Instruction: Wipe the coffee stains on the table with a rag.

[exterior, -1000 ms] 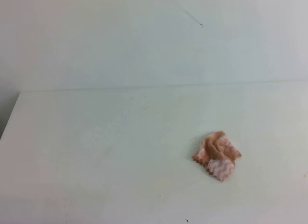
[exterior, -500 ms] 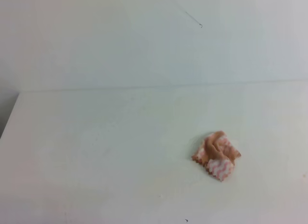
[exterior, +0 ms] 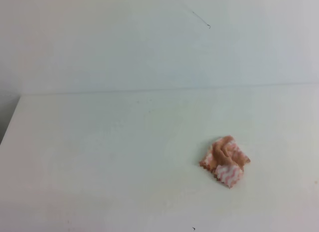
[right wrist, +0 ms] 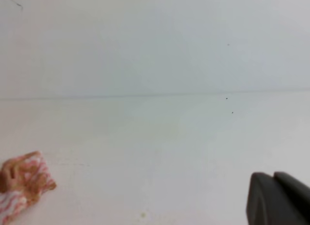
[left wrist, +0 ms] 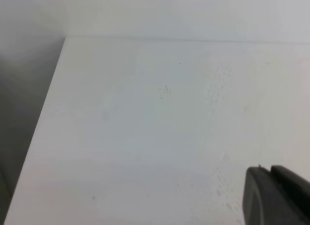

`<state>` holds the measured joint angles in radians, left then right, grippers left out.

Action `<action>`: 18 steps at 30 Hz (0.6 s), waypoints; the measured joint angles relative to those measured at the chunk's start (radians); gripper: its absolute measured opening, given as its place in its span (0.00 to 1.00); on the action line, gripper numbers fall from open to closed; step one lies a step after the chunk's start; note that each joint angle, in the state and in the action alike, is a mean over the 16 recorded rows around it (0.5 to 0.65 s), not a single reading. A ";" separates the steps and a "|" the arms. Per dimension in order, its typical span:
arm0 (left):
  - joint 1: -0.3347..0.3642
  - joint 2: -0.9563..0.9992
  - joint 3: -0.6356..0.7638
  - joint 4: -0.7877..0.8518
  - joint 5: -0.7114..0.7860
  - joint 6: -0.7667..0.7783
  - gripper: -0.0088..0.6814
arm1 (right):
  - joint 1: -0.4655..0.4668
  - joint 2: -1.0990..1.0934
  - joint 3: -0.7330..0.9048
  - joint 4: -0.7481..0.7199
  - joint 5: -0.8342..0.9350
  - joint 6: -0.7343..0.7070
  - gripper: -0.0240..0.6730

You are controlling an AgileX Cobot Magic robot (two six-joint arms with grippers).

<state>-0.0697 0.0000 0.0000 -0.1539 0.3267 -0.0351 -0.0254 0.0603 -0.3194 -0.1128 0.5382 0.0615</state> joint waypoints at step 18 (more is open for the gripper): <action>0.000 0.000 0.005 0.000 0.000 -0.002 0.01 | -0.009 -0.020 0.195 0.001 -0.153 -0.001 0.03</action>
<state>-0.0697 0.0000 0.0054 -0.1541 0.3267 -0.0372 -0.0344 0.0400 -0.1245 -0.1119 0.3849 0.0608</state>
